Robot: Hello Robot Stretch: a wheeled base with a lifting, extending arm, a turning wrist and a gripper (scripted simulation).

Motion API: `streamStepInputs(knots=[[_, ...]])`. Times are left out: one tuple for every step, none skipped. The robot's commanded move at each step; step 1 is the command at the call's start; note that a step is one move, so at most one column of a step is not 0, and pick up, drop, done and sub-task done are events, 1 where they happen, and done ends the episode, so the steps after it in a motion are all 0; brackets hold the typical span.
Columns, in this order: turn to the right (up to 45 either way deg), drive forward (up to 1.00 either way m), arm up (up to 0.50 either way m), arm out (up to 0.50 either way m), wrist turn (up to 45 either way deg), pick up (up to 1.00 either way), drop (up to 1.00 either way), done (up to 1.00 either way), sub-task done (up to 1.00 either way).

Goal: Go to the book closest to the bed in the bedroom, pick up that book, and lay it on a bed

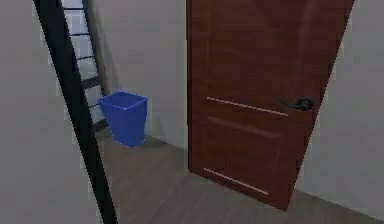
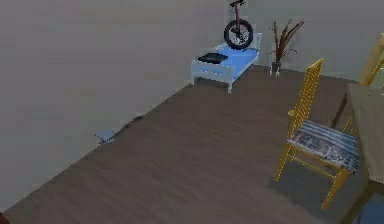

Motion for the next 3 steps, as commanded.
streamStepInputs(knots=[[0.0, 0.75, 0.00, 0.00, 0.0, 0.00, 0.00, 0.00, 0.00], [-27.0, 0.00, 0.00, 0.00, 0.0, 0.00, 0.00, 0.00, 0.00], [0.0, 0.75, 0.00, 0.00, 0.0, 0.00, 0.00, 0.00, 0.00]])
